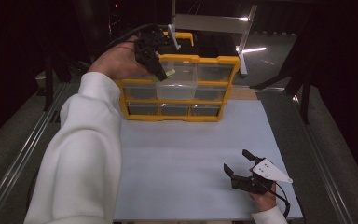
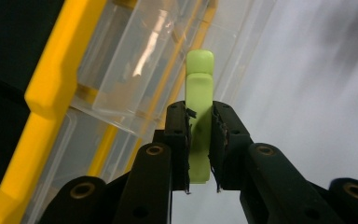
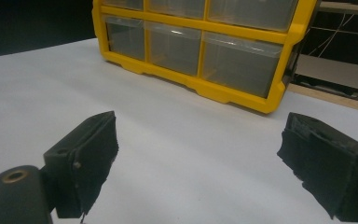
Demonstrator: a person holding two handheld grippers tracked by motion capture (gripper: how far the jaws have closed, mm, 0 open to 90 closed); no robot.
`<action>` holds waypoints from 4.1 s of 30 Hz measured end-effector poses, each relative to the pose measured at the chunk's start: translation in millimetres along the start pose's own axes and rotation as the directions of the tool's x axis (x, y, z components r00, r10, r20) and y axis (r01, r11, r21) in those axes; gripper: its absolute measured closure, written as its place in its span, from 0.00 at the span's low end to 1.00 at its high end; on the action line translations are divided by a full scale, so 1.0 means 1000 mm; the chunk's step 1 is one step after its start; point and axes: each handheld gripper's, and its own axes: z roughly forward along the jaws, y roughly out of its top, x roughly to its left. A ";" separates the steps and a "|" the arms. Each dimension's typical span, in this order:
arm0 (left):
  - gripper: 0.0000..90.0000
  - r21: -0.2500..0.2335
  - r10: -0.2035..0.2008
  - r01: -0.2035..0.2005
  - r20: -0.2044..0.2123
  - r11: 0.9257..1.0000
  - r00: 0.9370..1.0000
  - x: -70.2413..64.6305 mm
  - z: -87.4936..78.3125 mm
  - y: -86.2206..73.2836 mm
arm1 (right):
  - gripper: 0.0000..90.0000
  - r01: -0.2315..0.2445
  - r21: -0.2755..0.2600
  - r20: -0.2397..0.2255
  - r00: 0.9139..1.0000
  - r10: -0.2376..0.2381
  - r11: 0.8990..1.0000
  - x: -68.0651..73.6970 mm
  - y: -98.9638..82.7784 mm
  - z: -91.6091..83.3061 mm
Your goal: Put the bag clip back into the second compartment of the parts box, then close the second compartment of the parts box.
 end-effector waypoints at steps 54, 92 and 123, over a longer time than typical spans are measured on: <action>0.06 0.022 -0.089 0.091 -0.065 0.996 0.994 -0.006 0.019 0.008 | 0.12 -0.006 -0.001 -0.002 1.000 0.006 1.000 0.001 0.000 -0.001; 0.10 0.037 -0.048 0.049 -0.028 0.998 0.998 -0.031 0.024 -0.039 | 0.12 0.001 0.005 -0.001 1.000 -0.001 1.000 0.001 0.000 0.001; 0.21 0.028 -0.032 0.030 0.079 0.999 0.996 -0.040 0.053 -0.056 | 0.12 0.002 0.003 0.001 1.000 -0.002 1.000 0.002 0.000 0.000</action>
